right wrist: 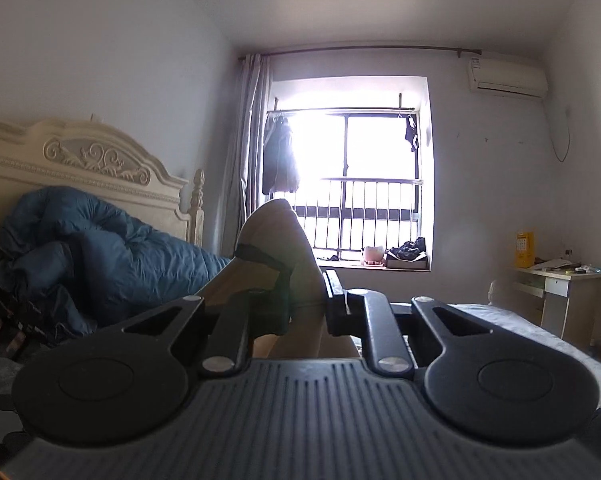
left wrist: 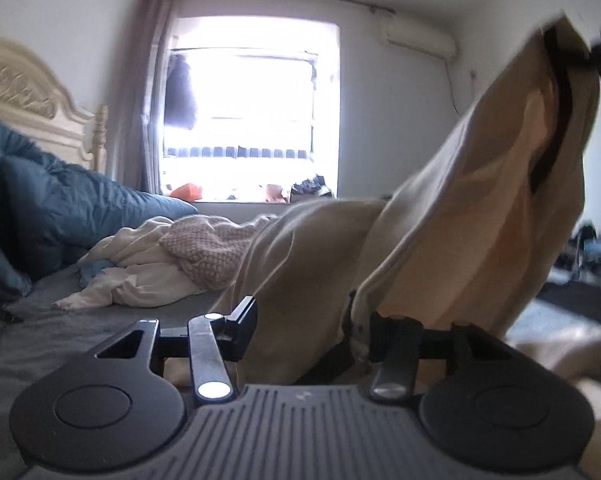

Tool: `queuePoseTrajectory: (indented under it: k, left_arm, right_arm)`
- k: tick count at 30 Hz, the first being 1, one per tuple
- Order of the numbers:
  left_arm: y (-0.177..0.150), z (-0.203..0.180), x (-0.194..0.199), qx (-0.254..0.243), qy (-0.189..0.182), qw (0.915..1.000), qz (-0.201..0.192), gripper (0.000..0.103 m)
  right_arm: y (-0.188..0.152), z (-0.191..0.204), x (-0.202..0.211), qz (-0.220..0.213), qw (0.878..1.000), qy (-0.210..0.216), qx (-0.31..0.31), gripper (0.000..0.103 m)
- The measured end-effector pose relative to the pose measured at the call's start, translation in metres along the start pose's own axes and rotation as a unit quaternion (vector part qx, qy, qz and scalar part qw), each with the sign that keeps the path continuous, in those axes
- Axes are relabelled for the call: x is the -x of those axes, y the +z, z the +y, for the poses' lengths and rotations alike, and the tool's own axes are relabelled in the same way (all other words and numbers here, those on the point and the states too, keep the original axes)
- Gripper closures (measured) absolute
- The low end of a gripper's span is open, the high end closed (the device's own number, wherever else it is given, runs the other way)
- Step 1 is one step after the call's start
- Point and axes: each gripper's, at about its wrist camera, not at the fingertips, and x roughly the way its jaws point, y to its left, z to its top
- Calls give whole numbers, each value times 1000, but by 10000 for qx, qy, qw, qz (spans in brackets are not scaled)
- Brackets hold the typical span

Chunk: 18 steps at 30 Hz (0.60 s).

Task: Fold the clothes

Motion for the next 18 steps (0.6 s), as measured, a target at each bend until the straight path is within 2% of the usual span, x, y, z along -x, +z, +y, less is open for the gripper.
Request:
queuePoseTrajectory:
  k: [2,5,9,18]
  left_arm:
    - [-4,-4,-14,-88,-92,9997,189,49]
    - [-7,-2,-31,114,-109,9992,369,52]
    - [3,16,-32,711,-183,9971,199,54]
    - [4,31,-12,1148,-605,9915,-89,50]
  right_arm:
    - [-2,-4,0,-39,10000,7,-67,89]
    - [-5,-9,-2,-75,9999,-5,-143,89]
    - [-10,-15,-5,-81,9998,-64,-192,88]
    - [-13,-25,-11,-112,9993,-61,-361,88]
